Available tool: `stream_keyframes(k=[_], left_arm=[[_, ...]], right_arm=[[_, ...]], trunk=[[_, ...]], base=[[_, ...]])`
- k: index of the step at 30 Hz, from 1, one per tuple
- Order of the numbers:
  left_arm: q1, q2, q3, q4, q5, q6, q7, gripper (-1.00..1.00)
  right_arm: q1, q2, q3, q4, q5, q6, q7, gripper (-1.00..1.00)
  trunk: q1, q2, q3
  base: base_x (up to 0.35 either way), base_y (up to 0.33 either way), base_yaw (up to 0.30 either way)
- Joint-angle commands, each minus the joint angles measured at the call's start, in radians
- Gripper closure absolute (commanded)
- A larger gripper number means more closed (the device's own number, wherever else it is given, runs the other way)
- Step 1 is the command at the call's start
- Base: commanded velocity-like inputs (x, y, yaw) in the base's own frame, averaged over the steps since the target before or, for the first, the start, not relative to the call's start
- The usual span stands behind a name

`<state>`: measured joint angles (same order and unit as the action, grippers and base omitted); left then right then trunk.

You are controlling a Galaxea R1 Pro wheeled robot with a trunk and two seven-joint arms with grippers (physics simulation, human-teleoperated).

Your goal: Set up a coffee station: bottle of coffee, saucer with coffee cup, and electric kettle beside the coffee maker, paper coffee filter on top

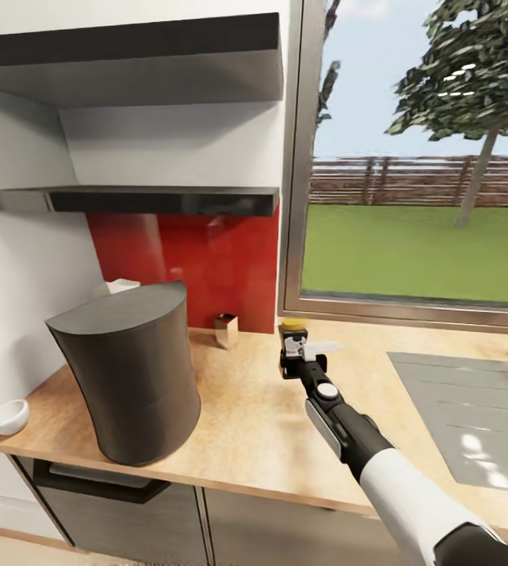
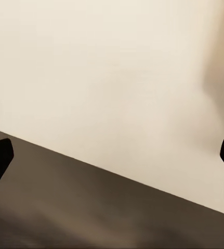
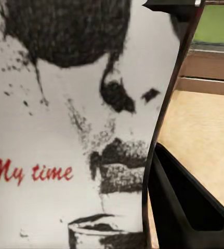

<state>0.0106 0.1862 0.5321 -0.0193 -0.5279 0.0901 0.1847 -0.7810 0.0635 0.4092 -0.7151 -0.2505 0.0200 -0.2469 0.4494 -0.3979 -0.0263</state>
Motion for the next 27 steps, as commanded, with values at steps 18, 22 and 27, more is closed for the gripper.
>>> stream_keyframes(k=[18, 22, 27], left_arm=[[0.0, 0.0, 0.008, -0.003, -0.009, 0.003, 0.002, -1.0], [0.0, -0.001, 0.008, -0.005, -0.009, 0.002, 0.002, -1.0], [0.0, -0.001, 0.008, -0.007, -0.009, 0.002, 0.002, -1.0]], right_arm=[[-0.001, 0.03, 0.005, 0.011, -0.009, 0.0, -0.009, 1.0], [-0.001, 0.03, 0.005, 0.011, -0.009, 0.0, -0.009, 1.0], [-0.001, 0.029, 0.004, 0.011, -0.008, -0.002, -0.008, 1.0]], trunk=[[0.001, -0.002, -0.013], [0.001, -0.002, -0.015], [0.001, -0.002, -0.015]], base=[[0.0, 0.0, 0.273], [0.0, 0.0, 0.274], [0.0, 0.0, 0.135]])
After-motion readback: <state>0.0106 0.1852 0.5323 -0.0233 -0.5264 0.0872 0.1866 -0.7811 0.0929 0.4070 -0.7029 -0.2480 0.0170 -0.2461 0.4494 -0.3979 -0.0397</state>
